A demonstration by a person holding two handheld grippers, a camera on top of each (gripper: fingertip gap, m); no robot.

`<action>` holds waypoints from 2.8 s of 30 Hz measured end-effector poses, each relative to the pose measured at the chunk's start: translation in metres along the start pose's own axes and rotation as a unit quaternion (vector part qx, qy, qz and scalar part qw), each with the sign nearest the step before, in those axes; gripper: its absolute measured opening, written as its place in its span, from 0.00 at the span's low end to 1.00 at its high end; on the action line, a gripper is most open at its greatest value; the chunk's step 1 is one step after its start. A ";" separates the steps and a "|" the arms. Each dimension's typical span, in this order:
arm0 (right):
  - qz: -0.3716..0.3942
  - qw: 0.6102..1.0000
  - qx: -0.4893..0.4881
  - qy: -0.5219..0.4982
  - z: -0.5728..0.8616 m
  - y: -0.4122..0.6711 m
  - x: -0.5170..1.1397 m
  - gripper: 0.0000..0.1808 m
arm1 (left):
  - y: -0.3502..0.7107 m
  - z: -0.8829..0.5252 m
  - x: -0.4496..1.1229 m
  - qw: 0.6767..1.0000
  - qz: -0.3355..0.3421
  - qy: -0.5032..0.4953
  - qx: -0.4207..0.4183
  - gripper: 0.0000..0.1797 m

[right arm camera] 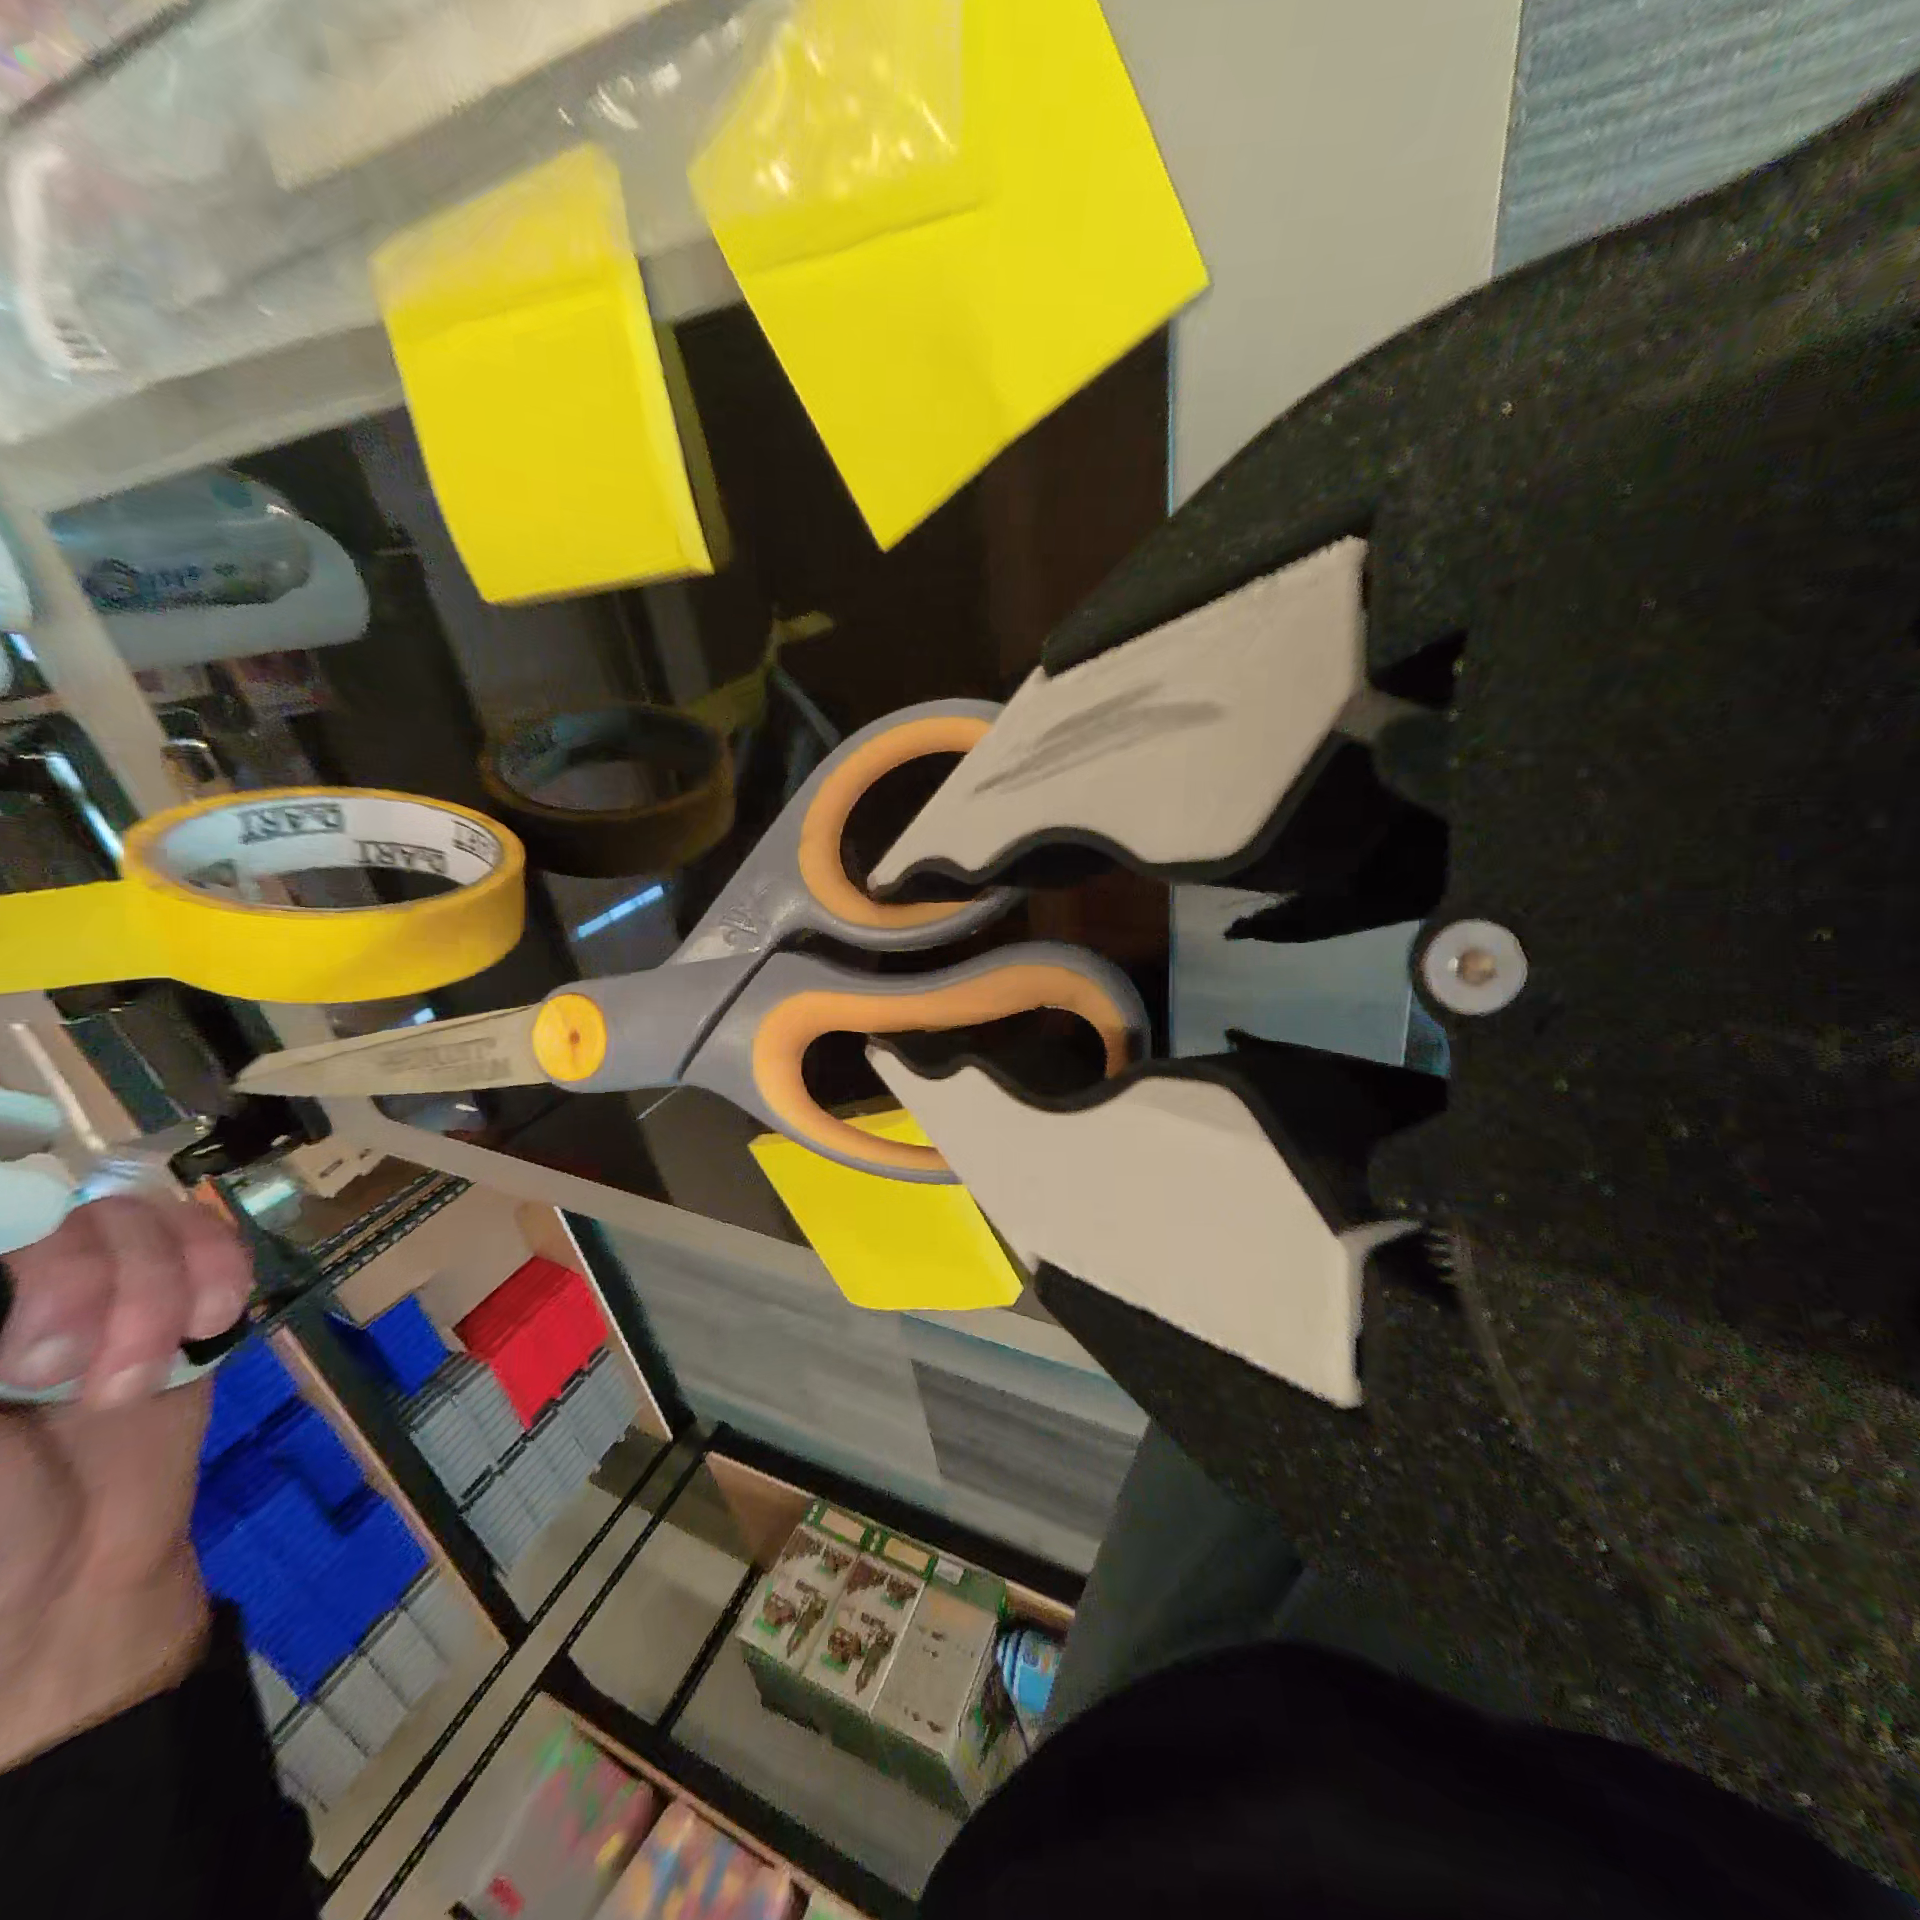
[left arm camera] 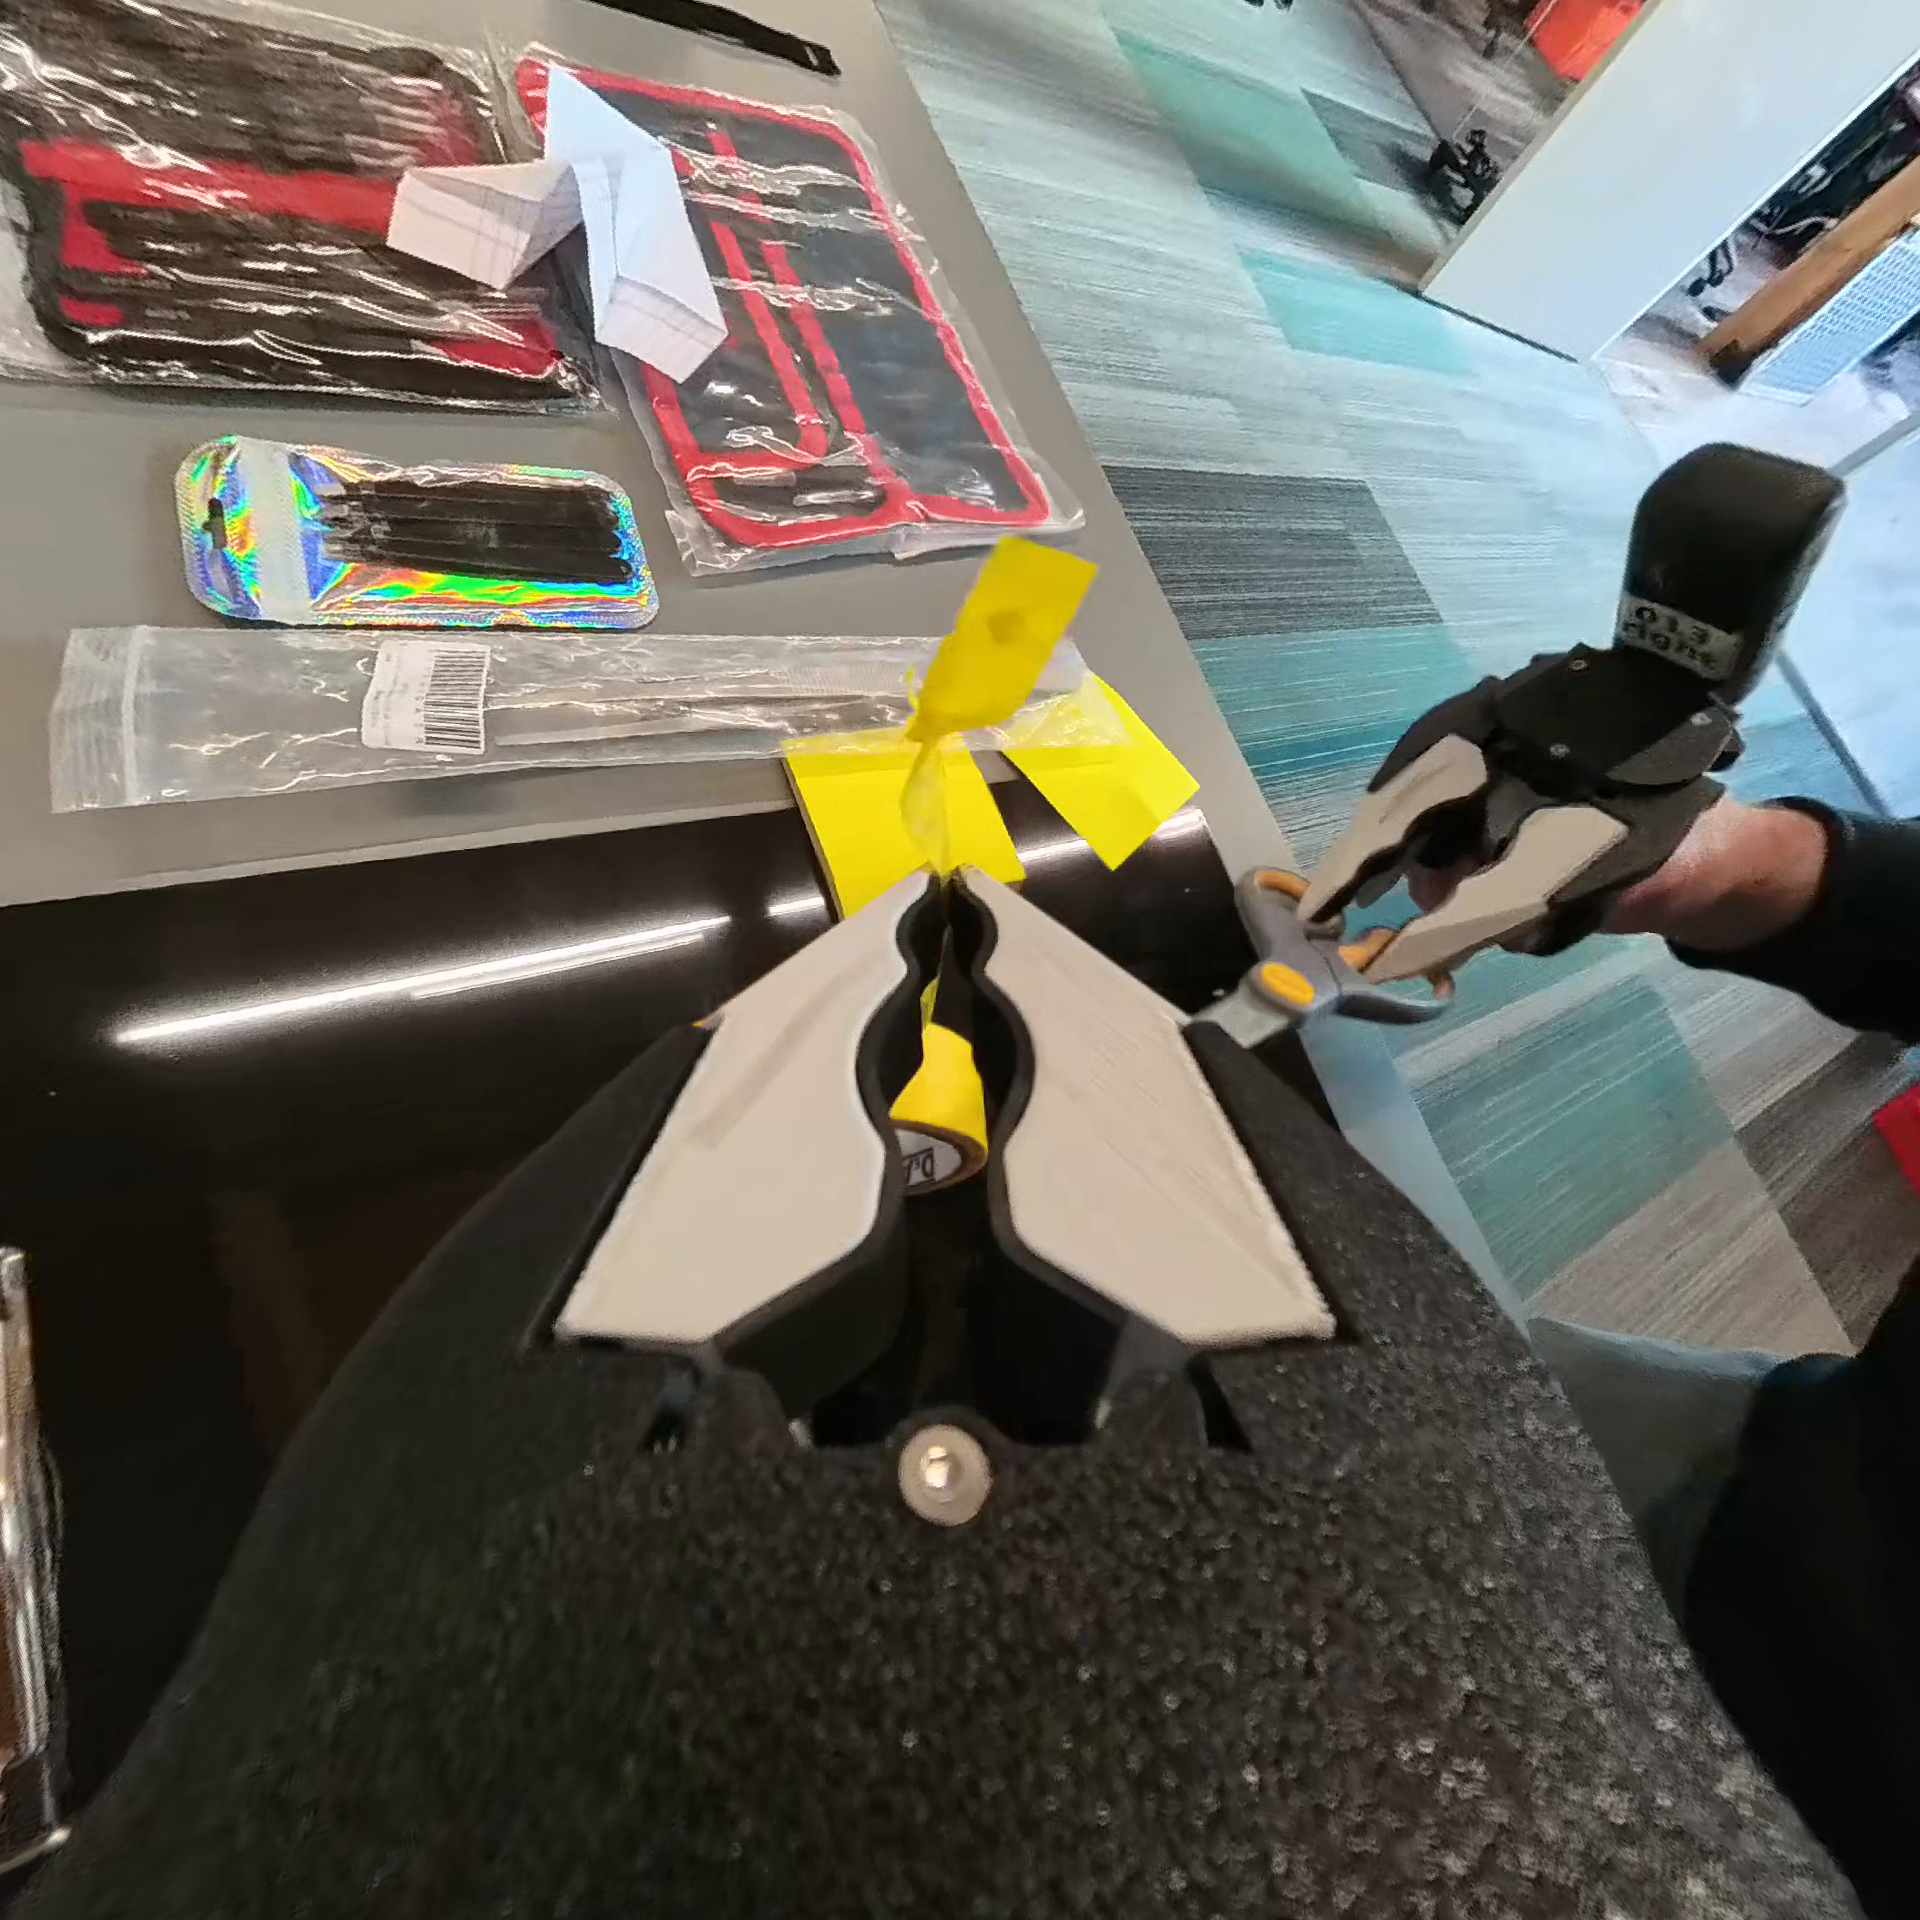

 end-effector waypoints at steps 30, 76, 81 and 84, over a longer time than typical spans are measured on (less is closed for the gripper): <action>0.171 0.974 0.007 0.146 -0.022 0.096 0.097 0.17 | 0.018 0.027 0.033 0.925 0.245 0.039 -0.286 0.00; 0.151 0.899 0.108 0.396 -0.104 0.089 0.112 0.31 | 0.092 0.016 0.029 0.954 0.197 0.024 -0.224 0.00; 0.152 0.898 0.106 0.400 -0.103 0.093 0.128 0.31 | 0.102 0.026 0.040 0.959 0.173 0.017 -0.224 0.00; 0.159 0.896 0.108 0.400 -0.098 0.097 0.133 0.31 | 0.107 0.032 0.044 0.964 0.158 0.014 -0.211 0.00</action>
Point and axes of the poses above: each gripper's, where its closed fingertips meet, x out along the fingers, y out of its top, z = x × y across the jaws, the point moved 3 cm from there along -x, back along the fingers, and after that the axes turned 9 degrees about z, right-handed, at the moved point
